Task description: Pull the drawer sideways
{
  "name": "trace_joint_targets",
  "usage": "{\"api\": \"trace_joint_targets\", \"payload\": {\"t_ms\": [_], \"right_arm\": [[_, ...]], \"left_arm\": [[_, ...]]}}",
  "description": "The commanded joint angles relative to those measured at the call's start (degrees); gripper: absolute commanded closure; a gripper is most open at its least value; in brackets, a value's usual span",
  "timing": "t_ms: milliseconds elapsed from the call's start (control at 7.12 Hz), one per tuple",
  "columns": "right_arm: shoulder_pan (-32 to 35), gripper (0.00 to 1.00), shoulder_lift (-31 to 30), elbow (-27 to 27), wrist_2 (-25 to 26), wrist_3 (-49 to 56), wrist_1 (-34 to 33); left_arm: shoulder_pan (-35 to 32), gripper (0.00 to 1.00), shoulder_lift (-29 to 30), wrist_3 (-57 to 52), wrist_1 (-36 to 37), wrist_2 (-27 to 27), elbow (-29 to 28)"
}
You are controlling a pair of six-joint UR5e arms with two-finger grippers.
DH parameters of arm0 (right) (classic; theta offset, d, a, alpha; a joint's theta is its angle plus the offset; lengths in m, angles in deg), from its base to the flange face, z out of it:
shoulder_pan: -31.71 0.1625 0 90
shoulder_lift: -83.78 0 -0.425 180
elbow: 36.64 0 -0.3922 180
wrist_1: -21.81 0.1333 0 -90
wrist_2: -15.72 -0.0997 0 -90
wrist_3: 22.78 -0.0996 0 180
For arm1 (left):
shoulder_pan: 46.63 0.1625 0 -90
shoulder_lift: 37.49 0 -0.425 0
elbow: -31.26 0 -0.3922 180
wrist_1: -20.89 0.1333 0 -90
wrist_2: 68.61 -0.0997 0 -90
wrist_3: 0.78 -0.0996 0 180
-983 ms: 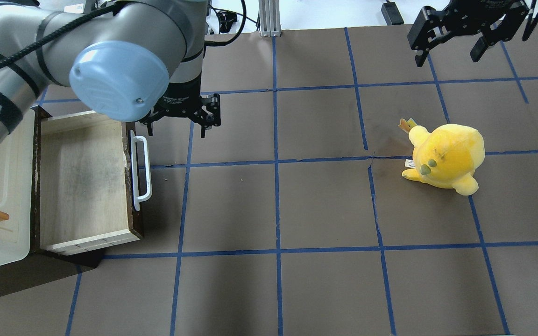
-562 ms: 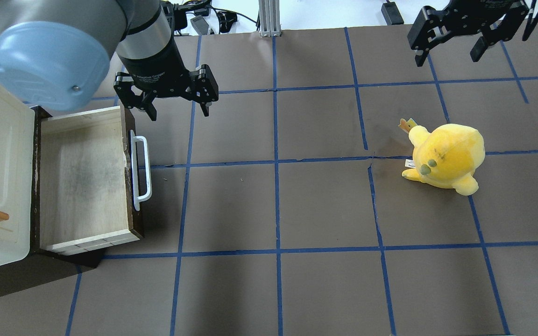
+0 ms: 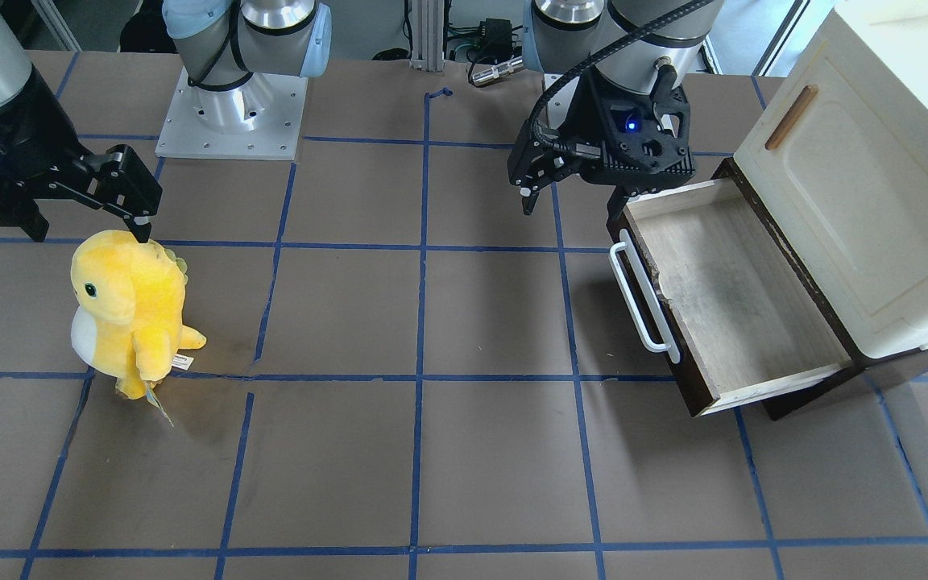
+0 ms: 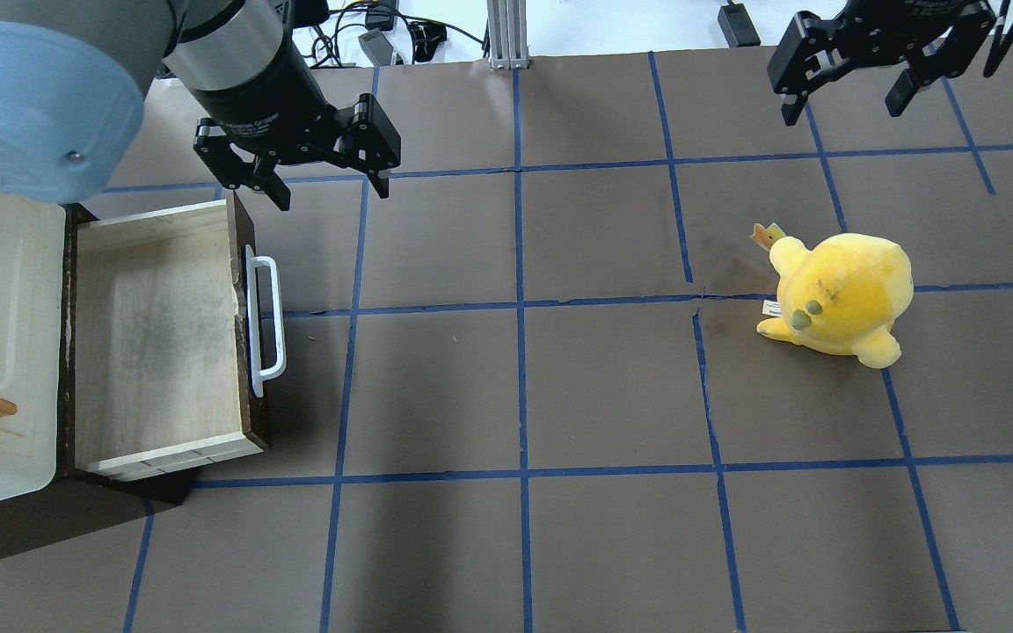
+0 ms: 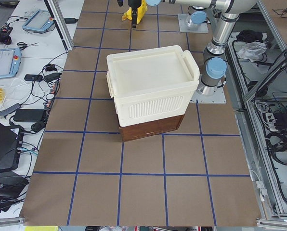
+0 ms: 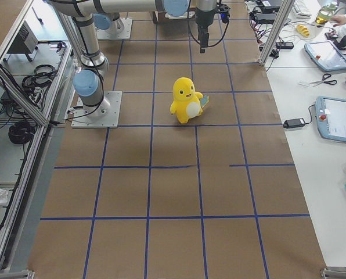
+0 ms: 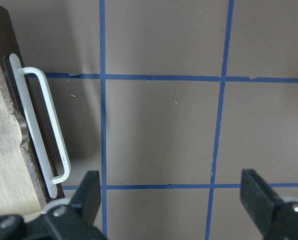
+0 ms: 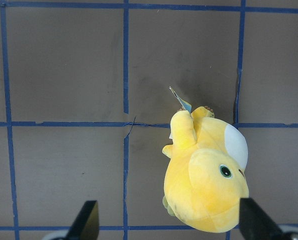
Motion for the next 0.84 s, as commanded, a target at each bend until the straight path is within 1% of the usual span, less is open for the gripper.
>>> {"api": "trace_joint_targets", "payload": {"t_ms": [0,702], "right_arm": [[0.00,0.00,0.00,0.00,0.00,0.00,0.00],[0.00,0.00,0.00,0.00,0.00,0.00,0.00]], "left_arm": [[1.59,0.00,-0.74,-5.43,0.77,-2.99,0.01],[1.51,0.00,-1.44,-5.38,0.69,-3.02,0.97]]}}
